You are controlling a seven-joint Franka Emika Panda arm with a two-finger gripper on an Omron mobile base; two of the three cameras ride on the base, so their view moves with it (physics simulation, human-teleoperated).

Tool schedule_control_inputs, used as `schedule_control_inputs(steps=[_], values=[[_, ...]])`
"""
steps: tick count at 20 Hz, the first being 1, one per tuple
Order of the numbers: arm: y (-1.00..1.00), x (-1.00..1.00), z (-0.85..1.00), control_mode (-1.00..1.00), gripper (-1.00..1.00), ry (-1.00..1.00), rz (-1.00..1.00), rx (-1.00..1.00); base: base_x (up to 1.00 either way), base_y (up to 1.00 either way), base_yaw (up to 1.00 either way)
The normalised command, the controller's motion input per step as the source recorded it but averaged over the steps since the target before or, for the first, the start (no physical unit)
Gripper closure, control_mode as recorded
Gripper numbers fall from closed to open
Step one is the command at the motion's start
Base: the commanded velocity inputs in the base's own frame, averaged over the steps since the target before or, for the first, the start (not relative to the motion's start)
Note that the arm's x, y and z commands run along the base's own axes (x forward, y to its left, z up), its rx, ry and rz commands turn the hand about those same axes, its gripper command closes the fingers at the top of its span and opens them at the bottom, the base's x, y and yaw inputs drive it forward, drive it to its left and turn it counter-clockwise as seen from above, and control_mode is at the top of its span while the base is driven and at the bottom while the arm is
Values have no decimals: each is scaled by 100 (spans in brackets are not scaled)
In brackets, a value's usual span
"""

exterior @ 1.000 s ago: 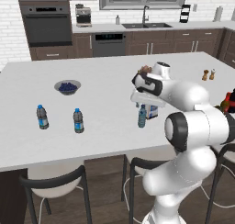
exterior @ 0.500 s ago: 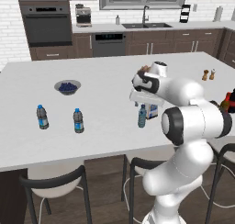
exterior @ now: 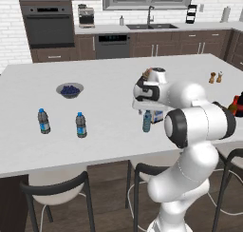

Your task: Move the plastic bottles in the middle to the plastics group, and the glass bottles in the middle to the glass group.

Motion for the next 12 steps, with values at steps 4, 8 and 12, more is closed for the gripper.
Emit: schedule_control_inputs(steps=[4,8,12], values=[[-2,13,-9,-100,-100,-2,0,-3,0,0,0],[-8,26,-5,-100,-100,-1,0,-3,0,0,0],[-9,27,-1,-100,-100,0,0,-2,0,0,0]])
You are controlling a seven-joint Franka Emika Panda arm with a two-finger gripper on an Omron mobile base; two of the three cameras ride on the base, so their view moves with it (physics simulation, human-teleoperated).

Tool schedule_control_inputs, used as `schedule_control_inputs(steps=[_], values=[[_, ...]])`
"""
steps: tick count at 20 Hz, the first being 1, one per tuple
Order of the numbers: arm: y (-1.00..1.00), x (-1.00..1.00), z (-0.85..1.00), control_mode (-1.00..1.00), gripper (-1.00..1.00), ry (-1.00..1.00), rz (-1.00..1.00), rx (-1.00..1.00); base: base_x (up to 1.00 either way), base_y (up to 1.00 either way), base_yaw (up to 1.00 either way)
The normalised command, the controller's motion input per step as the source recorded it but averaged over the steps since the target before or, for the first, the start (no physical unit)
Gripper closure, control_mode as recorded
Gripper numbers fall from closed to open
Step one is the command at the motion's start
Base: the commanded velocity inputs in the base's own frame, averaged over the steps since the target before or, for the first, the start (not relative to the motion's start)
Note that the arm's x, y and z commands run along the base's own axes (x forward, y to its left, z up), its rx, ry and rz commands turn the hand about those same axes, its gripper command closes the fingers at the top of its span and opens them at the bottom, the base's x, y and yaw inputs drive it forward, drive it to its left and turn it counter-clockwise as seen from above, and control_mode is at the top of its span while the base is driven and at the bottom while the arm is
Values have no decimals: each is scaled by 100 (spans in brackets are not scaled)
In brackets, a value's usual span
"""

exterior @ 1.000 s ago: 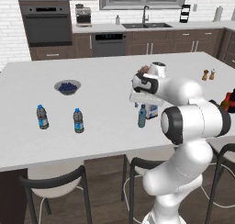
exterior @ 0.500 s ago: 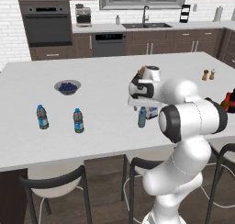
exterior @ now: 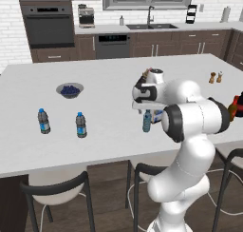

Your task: Move the plastic bottles in the middle to the plastics group, and the glass bottles in the middle to the glass group.

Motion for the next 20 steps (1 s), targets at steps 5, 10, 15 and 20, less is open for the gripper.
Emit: schedule_control_inputs(steps=[5,10,15,20], values=[[-1,18,-5,-100,-100,0,0,-1,0,0,0],[0,1,-8,-100,-100,0,0,0,0,0,0],[0,-1,-12,-100,100,0,0,0,0,0,0],[0,0,-8,-100,100,0,0,0,0,0,0]])
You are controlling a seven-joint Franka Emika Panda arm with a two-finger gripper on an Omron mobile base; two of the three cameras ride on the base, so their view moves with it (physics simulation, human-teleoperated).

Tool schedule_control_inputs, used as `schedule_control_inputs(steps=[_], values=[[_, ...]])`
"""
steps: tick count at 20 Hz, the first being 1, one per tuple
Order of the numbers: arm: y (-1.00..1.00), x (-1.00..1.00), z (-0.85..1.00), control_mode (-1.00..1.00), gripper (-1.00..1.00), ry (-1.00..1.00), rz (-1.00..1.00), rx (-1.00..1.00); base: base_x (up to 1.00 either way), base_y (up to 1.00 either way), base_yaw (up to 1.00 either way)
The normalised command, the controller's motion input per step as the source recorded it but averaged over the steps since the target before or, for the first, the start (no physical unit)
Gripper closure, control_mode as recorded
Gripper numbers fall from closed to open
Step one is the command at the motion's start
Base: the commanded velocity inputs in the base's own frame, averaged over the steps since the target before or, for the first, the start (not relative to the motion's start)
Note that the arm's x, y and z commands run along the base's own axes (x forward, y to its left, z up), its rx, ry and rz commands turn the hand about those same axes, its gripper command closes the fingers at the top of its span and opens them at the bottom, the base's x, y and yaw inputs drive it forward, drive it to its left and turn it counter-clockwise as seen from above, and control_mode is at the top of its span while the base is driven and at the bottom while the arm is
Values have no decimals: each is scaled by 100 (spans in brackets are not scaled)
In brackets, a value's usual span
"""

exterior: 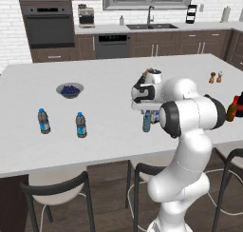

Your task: Move the plastic bottles in the middle to the plastics group, and the glass bottles in the middle to the glass group.

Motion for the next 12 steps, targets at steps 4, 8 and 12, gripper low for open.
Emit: schedule_control_inputs(steps=[4,8,12], values=[[1,-18,2,-100,100,-4,0,-1,0,0,0],[7,-57,31,-100,100,0,0,0,0,0,0],[14,-75,32,-100,100,0,0,0,0,0,0]])
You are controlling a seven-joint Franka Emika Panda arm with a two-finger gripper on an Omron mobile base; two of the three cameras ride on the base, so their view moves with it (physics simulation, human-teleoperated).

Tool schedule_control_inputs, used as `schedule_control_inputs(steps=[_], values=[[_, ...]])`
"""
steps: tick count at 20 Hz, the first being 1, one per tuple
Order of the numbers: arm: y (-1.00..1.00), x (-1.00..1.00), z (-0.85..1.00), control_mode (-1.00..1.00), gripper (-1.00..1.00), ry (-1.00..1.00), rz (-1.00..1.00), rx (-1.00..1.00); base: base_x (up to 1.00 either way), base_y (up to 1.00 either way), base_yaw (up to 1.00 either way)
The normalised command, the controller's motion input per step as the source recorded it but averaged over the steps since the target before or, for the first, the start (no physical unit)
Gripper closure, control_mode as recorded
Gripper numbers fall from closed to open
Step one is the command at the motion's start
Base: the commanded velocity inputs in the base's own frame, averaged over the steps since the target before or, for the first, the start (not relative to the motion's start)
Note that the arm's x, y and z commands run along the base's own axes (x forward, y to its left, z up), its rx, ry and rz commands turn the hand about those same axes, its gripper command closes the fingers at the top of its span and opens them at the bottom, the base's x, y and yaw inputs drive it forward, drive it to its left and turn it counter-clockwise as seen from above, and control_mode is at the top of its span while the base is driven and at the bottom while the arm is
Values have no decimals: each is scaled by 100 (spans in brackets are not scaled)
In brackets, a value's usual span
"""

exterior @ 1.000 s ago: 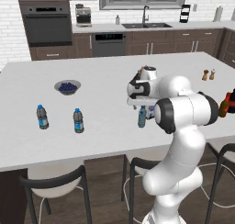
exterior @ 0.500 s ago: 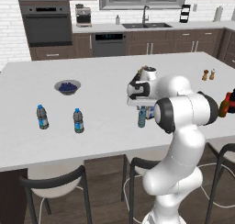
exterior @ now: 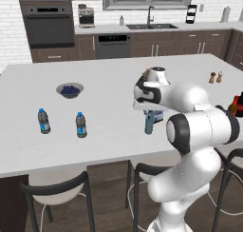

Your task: Move the plastic bottles in the middle to the plastics group, and the glass bottles in the middle to the glass group.

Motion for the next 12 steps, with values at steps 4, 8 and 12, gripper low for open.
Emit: schedule_control_inputs(steps=[4,8,12], values=[[36,-74,24,-100,100,0,1,0,0,0,0],[57,-55,30,-100,100,0,0,0,0,0,0],[74,-26,27,-100,100,0,0,0,0,0,0]])
